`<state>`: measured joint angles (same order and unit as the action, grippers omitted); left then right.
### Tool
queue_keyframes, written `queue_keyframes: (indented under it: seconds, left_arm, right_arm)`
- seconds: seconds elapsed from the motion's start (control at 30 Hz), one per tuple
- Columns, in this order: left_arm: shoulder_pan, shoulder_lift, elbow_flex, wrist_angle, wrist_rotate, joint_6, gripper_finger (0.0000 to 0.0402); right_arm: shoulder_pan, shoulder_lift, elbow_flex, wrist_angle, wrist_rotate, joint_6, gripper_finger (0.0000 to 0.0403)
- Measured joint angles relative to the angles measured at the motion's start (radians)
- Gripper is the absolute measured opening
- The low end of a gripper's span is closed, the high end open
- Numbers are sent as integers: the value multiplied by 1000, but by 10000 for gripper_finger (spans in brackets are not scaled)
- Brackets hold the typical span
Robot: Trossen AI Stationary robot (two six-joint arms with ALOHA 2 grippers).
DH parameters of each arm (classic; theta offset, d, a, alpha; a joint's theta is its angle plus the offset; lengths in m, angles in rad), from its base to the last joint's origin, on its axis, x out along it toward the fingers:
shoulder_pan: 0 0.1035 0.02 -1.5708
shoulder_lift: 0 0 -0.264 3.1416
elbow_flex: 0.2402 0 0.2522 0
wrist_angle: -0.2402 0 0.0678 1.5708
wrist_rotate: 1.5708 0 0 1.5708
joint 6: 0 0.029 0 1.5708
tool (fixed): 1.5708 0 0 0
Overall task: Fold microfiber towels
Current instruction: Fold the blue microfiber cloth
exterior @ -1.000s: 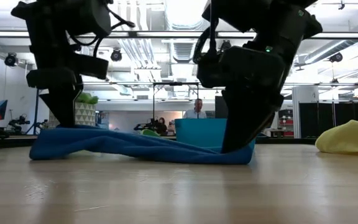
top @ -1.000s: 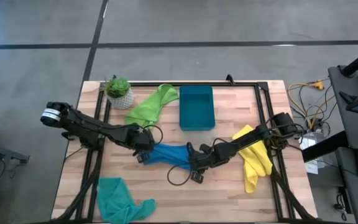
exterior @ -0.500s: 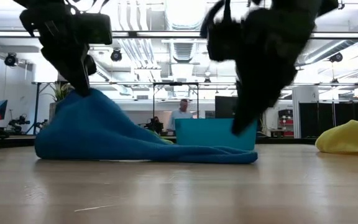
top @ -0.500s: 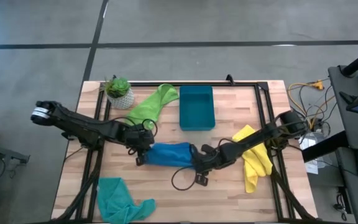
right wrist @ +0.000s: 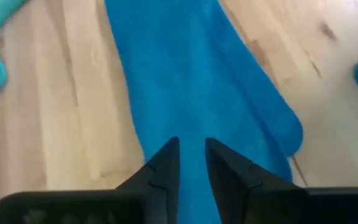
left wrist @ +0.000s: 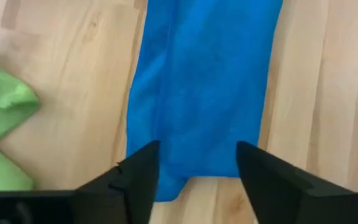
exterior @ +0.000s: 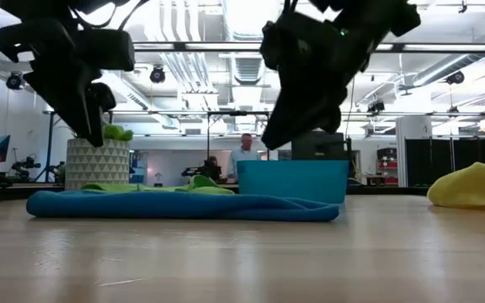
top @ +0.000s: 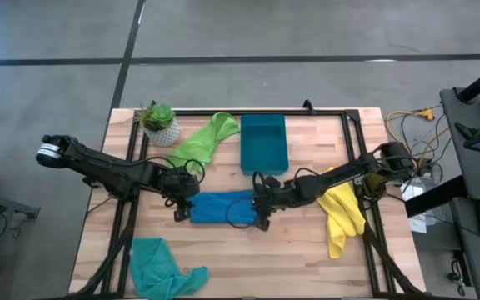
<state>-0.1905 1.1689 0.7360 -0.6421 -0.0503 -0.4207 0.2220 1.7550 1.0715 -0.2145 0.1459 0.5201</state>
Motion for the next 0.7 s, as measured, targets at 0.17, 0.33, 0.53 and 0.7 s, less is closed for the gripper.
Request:
queue_keyframes:
  seconds: [0.17, 0.33, 0.53, 0.7]
  left_arm:
    - [0, 8, -11, 8, 4, -90, 231]
    - [0, 28, -13, 12, 4, -98, 232]
    - [0, 56, -13, 34, 3, -97, 232]
    - [0, 62, -19, 32, 3, -97, 232]
  right_arm:
    - [-92, 2, -5, -69, -64, -54, 116]
    - [-151, 39, -7, -109, -113, -60, 137]
    - [-170, 105, -6, -115, -167, -57, 128]
    - [-168, 106, -6, -122, -170, -67, 46]
